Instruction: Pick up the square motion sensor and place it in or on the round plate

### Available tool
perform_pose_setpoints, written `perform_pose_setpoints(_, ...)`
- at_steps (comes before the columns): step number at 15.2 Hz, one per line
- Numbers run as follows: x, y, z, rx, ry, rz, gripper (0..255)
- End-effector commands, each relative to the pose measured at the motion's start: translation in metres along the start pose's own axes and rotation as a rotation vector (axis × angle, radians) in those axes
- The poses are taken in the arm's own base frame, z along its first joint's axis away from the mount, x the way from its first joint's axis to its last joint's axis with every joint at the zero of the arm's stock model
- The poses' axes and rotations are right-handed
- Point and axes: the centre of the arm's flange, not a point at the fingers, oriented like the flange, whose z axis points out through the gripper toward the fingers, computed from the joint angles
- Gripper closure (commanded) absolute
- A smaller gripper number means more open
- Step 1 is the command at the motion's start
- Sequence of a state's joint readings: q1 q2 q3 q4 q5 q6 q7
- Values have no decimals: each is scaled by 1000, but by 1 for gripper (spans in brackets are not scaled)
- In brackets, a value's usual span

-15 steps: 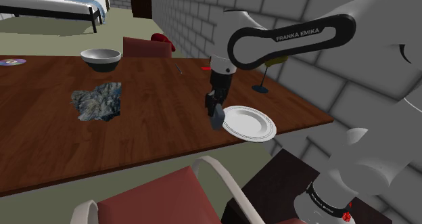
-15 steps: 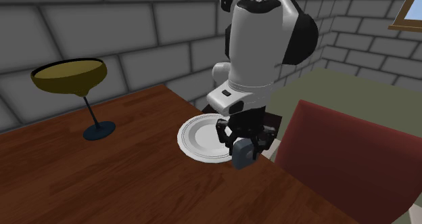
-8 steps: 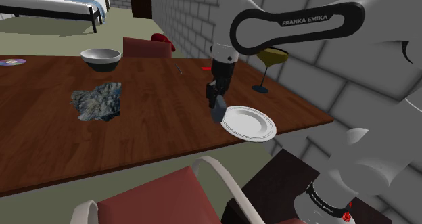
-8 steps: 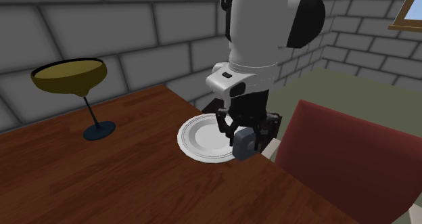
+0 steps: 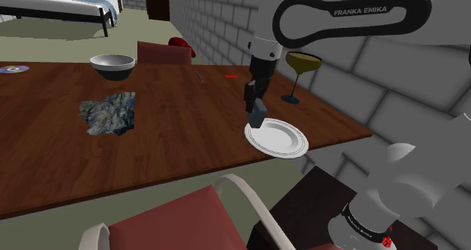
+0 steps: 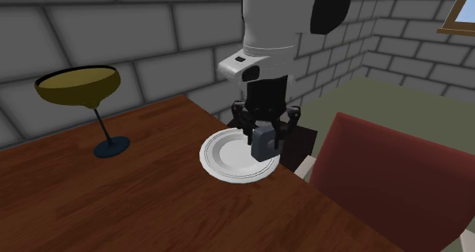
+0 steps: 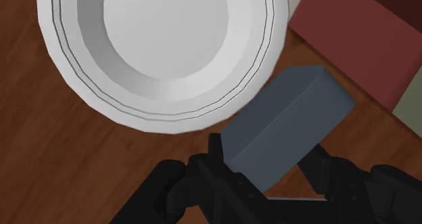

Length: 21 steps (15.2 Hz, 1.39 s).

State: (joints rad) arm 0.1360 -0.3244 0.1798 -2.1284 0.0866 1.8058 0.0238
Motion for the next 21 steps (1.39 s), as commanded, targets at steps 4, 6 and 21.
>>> perform_pose_setpoints(4,-41,50,-7,1,0,-1,255)
perform_pose_setpoints(6,-58,70,-9,1,0,-1,255)
perform_pose_setpoints(21,-73,91,57,1,0,-1,255)
